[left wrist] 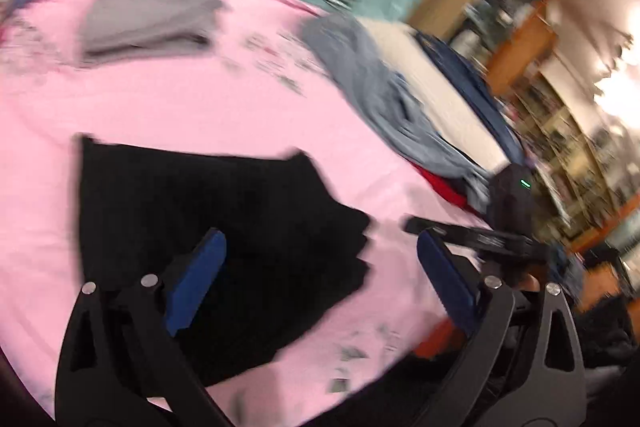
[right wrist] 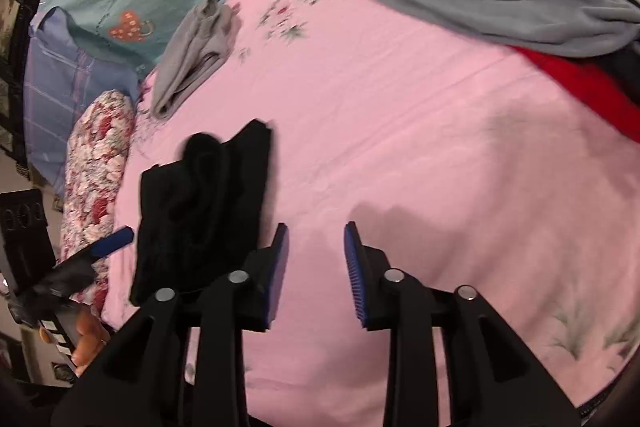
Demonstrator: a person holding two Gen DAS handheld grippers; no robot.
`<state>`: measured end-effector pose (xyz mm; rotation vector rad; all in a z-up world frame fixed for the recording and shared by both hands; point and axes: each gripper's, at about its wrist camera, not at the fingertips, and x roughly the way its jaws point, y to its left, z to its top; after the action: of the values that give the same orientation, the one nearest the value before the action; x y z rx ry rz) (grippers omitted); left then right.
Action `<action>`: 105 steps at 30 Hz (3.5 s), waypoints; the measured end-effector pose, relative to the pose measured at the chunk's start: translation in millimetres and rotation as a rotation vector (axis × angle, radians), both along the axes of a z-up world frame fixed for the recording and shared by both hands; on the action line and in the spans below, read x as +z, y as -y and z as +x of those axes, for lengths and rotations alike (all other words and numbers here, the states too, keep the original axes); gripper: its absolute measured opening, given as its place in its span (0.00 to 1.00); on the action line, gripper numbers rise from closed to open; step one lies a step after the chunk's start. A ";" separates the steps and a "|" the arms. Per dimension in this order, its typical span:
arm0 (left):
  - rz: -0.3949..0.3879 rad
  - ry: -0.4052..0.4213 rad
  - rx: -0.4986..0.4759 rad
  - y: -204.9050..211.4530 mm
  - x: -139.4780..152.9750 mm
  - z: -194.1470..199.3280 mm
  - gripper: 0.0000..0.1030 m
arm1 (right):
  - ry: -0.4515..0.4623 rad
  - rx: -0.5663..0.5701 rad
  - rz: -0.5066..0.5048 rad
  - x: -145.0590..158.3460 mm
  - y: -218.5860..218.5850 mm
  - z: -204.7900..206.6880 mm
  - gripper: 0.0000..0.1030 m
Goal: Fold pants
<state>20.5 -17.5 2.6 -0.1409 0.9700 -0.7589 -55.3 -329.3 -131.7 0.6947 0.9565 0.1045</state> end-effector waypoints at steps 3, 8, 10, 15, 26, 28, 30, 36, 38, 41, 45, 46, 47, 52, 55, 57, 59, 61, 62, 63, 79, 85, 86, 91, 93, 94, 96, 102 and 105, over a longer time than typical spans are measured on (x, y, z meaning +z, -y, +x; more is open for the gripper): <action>0.039 0.015 0.148 -43.6 -6.8 5.1 0.95 | 0.057 0.083 0.107 8.6 -16.6 12.6 0.59; -0.015 -0.088 0.238 -91.4 -39.2 6.3 0.93 | 0.036 0.206 0.068 21.6 -47.4 54.2 0.59; -0.010 -0.104 0.253 -96.8 -49.6 4.8 0.84 | -0.012 0.223 0.012 20.7 -57.1 75.7 0.59; -0.024 -0.152 0.178 -87.7 -62.9 -1.4 0.46 | -0.132 0.296 -0.036 -0.6 -77.4 116.6 0.59; 0.046 -0.169 0.094 -51.4 -86.7 -2.2 0.24 | -0.052 0.277 0.038 19.2 -81.5 130.1 0.15; 0.050 -0.194 0.092 -48.8 -95.2 1.8 0.25 | -0.022 0.246 0.021 32.1 -72.0 117.6 0.15; 0.034 -0.198 0.093 -50.3 -97.8 4.7 0.25 | -0.013 0.276 -0.019 27.7 -69.8 115.2 0.15; 0.057 -0.120 0.122 -66.8 -79.2 -11.0 0.57 | -0.121 0.305 -0.276 5.1 -90.9 128.1 0.39; 0.051 -0.107 0.114 -71.9 -73.0 -13.0 0.57 | -0.072 0.302 -0.421 35.9 -103.1 123.6 0.44; 0.017 -0.131 0.091 -71.9 -70.9 -11.0 0.57 | 0.076 0.299 -0.552 86.2 -127.7 122.3 0.61; 0.001 -0.164 0.030 -61.1 -76.0 -11.7 0.37 | 0.106 0.563 -0.466 102.9 -200.4 165.8 0.62; 0.005 -0.177 0.022 -59.4 -78.9 -11.7 0.33 | 0.090 0.637 -0.455 98.2 -223.7 181.3 0.62; 0.016 -0.189 0.023 -58.5 -81.9 -10.7 0.32 | 0.070 0.683 -0.456 92.5 -242.3 194.1 0.62; 0.039 -0.221 0.026 -55.3 -94.9 -7.4 0.24 | -0.032 0.709 -0.651 46.3 -308.2 262.6 0.62; 0.046 -0.211 0.017 -54.8 -96.1 -8.8 0.24 | -0.110 0.754 -0.610 22.4 -311.4 279.3 0.61; 0.065 -0.197 0.014 -52.2 -95.3 -11.3 0.24 | -0.117 0.783 -0.557 13.5 -310.0 279.0 0.16; 0.091 -0.179 0.013 -48.3 -93.6 -14.5 0.24 | -0.122 0.793 -0.553 9.7 -314.6 276.2 0.06; 0.117 -0.163 0.014 -42.5 -92.4 -16.7 0.24 | -0.088 0.766 -0.600 13.6 -319.6 274.1 0.05; 0.119 -0.163 0.014 -42.0 -93.0 -16.8 0.24 | -0.080 0.737 -0.608 15.9 -320.4 276.2 0.05; 0.117 -0.170 0.017 -41.8 -94.4 -15.4 0.24 | -0.079 0.720 -0.609 16.8 -320.8 276.8 0.04; 0.123 -0.028 0.292 -111.4 -45.2 -16.4 0.88 | 0.167 0.513 -0.627 106.9 -248.5 183.3 0.83; -0.033 -0.315 0.277 -128.4 -98.0 24.0 0.87 | 0.219 0.202 -0.592 94.3 -131.5 71.0 0.91; -0.058 -0.344 0.255 -124.0 -103.2 28.9 0.87 | 0.195 0.161 -0.578 85.5 -115.8 54.5 0.91; -0.146 -0.442 0.110 -78.5 -130.7 73.9 0.87 | 0.051 0.001 -0.446 39.9 -53.1 -4.9 0.91; -0.165 -0.482 0.070 -58.8 -132.7 84.7 0.87 | 0.046 -0.031 -0.389 37.7 -40.2 -12.4 0.91; -0.167 -0.487 0.054 -52.3 -132.9 86.8 0.87 | 0.050 -0.033 -0.358 40.2 -38.9 -12.1 0.91; -0.170 -0.466 0.046 -45.2 -132.5 85.9 0.88 | 0.035 -0.010 -0.234 37.0 -33.6 -2.6 0.91; -0.222 -0.415 -0.005 -48.7 -135.4 82.4 0.89 | -0.060 0.161 -0.056 18.9 -67.2 52.2 0.91; -0.225 -0.414 -0.013 -48.3 -135.8 82.9 0.89 | -0.120 0.209 -0.063 7.1 -83.9 75.5 0.91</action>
<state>103.4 30.9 -133.3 -0.5037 1.2747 -0.8684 20.2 -245.3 -124.6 0.5464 1.1416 0.2179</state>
